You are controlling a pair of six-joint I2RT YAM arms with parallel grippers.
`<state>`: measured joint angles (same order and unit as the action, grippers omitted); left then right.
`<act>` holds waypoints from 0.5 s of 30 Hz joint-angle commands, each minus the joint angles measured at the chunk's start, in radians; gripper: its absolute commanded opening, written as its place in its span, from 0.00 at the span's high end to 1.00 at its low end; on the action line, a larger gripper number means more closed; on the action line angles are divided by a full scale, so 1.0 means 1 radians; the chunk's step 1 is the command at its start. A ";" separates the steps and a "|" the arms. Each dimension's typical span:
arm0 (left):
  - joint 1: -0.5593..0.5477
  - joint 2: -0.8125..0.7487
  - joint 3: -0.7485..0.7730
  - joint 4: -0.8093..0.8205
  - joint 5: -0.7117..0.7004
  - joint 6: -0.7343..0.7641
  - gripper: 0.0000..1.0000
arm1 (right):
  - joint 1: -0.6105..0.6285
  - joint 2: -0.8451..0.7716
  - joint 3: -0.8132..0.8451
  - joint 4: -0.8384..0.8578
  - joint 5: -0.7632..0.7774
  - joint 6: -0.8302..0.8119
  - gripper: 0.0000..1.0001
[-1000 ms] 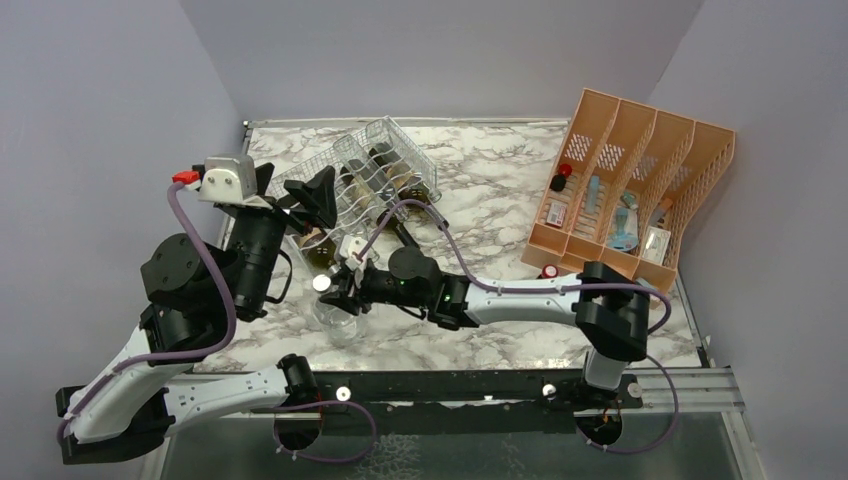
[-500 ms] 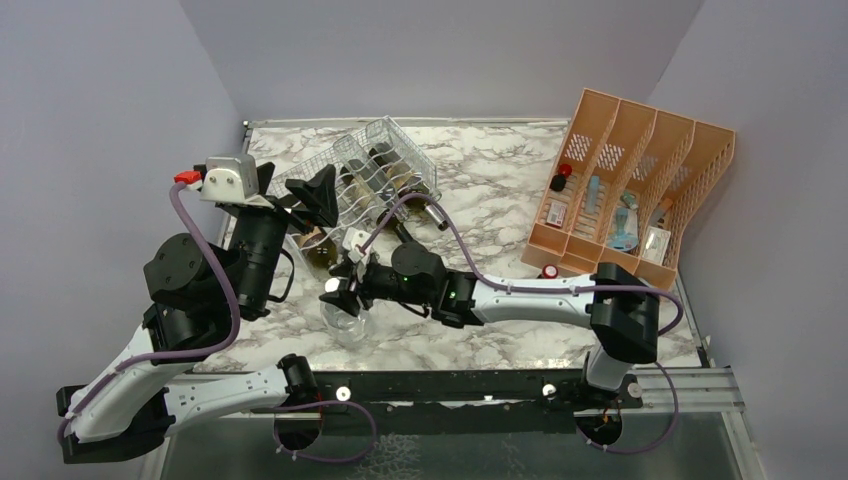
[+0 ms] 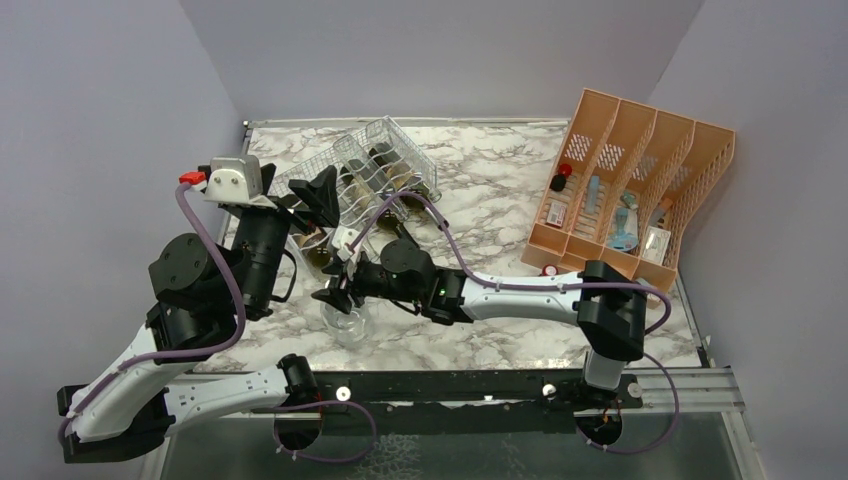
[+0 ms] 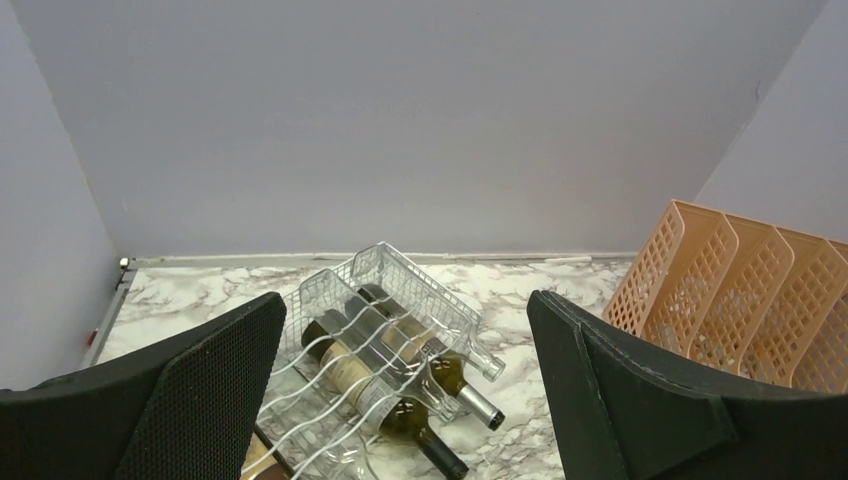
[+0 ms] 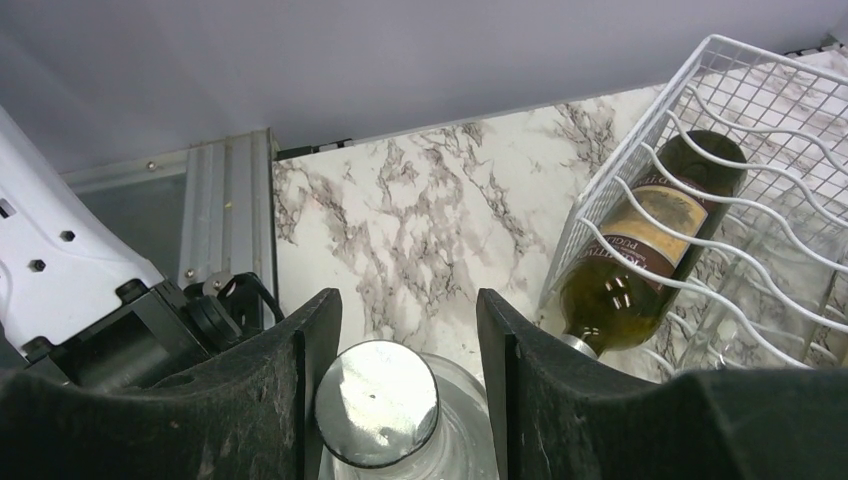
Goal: Put the wine bottle on the wine rack
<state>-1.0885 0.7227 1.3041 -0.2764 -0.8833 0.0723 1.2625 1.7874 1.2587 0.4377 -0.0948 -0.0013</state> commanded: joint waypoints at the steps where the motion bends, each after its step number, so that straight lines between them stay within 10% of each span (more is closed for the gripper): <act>1: -0.002 -0.006 -0.010 0.022 -0.022 0.017 0.01 | 0.008 0.023 -0.002 -0.008 -0.012 -0.012 0.45; 15: -0.002 -0.001 -0.019 0.021 -0.025 0.017 0.01 | 0.007 0.024 -0.058 0.025 0.006 0.001 0.54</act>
<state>-1.0885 0.7231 1.2926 -0.2737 -0.8845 0.0757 1.2625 1.7992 1.2087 0.4400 -0.0975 -0.0002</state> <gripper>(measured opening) 0.988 0.509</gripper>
